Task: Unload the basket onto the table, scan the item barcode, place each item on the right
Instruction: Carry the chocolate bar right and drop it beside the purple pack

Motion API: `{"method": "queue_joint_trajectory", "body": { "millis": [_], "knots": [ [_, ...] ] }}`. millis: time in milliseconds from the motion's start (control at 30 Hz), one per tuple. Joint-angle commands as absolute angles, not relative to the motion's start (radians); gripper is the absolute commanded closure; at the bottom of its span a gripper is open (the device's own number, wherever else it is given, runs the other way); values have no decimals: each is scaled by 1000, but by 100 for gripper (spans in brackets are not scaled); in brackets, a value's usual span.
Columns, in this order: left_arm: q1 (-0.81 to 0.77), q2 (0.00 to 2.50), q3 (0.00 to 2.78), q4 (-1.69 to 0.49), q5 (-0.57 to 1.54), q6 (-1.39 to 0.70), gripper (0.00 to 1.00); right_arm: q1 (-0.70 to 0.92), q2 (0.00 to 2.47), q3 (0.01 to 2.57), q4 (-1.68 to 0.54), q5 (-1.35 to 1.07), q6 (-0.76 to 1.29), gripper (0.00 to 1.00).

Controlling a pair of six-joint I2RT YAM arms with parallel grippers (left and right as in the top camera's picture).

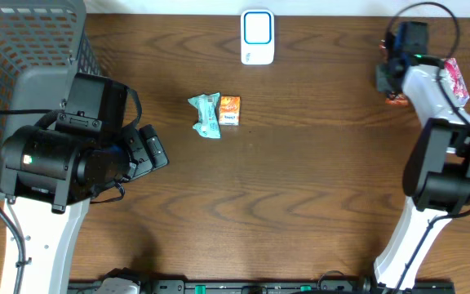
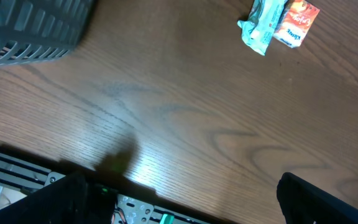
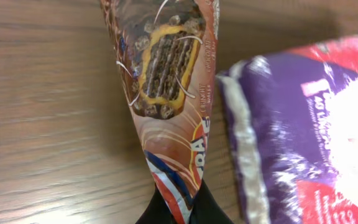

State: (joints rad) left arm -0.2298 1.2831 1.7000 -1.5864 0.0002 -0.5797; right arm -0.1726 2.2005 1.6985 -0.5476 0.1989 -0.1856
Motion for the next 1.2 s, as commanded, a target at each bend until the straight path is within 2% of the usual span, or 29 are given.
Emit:
{"method": "queue_joint_trajectory", "body": {
  "millis": [0,400,600,767,833,933,967,1000,1167],
  "knots": [
    [-226,1285,1701,-1589,-12,-585,2,-213,2215,1690,-539,64,-204,99],
    [-226,1285,1701,-1589,-12,-585,2,-239,2292,1690,-497,41,-269,99],
    [-226,1285,1701,-1589,-12,-585,2,-298,2312,1691,-454,151,-115,99],
    [-226,1285,1701,-1589,-12,-585,2,-333,2311,1691,-448,204,-120,98],
    [-226,1285,1701,-1589,-12,-585,2,-333,2309,1699,-447,239,-121,90],
    [-226,1285,1701,-1589,-12,-585,2,-325,2291,1714,-449,268,-120,48],
    [-226,1285,1701,-1589,-12,-585,2,-321,2282,1720,-450,268,-120,39],
    [-226,1285,1701,-1589,-12,-585,2,-317,2269,1724,-450,267,-120,32],
    [-226,1285,1701,-1589,-12,-585,2,-270,2180,1726,-450,229,-120,14]
  ]
}}
